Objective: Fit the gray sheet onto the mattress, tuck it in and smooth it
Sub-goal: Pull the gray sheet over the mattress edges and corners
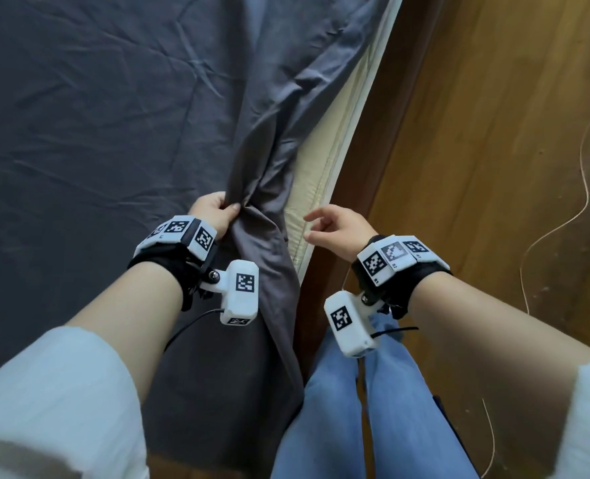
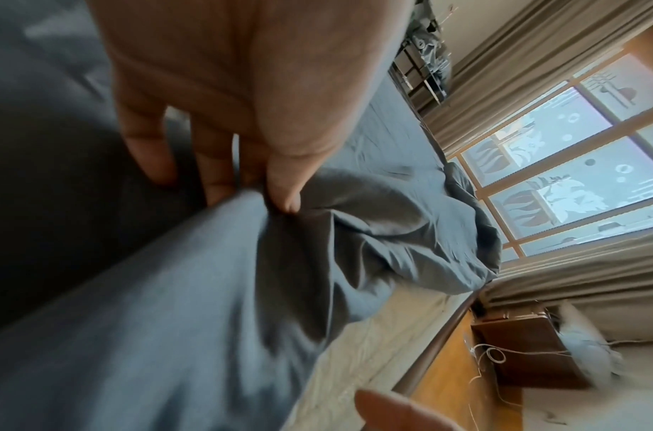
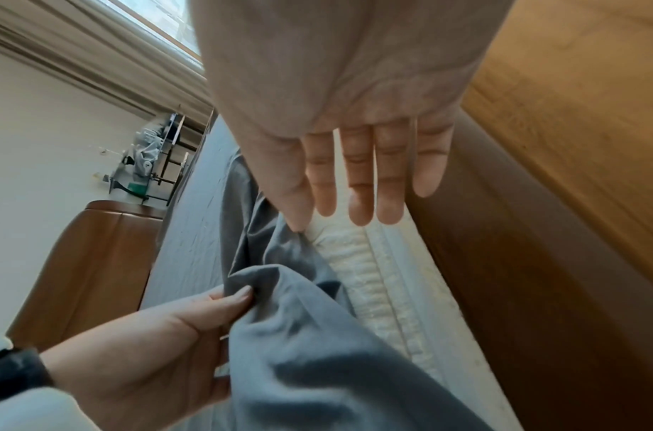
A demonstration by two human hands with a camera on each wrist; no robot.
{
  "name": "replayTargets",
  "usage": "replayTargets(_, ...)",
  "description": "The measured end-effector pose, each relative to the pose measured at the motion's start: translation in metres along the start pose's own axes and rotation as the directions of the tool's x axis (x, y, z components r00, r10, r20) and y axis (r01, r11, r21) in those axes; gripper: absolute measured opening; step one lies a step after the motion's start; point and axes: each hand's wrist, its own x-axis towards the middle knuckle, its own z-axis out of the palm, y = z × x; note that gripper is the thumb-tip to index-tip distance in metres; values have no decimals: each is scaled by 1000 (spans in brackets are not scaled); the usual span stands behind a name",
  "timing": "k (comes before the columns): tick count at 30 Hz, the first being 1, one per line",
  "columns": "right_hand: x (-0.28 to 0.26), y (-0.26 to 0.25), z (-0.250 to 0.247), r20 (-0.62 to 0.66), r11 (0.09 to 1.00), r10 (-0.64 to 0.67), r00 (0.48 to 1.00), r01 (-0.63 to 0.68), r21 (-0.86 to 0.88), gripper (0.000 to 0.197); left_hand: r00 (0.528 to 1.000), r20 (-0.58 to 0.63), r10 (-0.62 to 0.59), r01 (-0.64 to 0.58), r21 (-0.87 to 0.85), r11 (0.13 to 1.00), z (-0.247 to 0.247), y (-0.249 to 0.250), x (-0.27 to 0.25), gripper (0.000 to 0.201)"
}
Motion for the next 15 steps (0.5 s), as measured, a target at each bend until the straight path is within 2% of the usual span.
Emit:
replayTargets(6, 17, -19, 12, 63, 999, -23, 998, 25, -38, 58, 993, 107, 51, -49, -20, 999, 4, -3, 0, 28)
replayTargets(8, 22, -21, 16, 82, 999, -34, 996, 31, 29, 60, 986, 153, 67, -57, -67, 996, 6, 1, -3, 31)
replayTargets(11, 24, -22, 15, 127, 988, -36, 991, 16, 153, 45, 976, 200, 88, -59, -150, 987, 9, 6, -7, 26)
replayTargets(15, 21, -15, 0, 132, 998, -68, 989, 67, 6, 18, 964, 250, 95, -47, -190, 981, 10, 7, -13, 22)
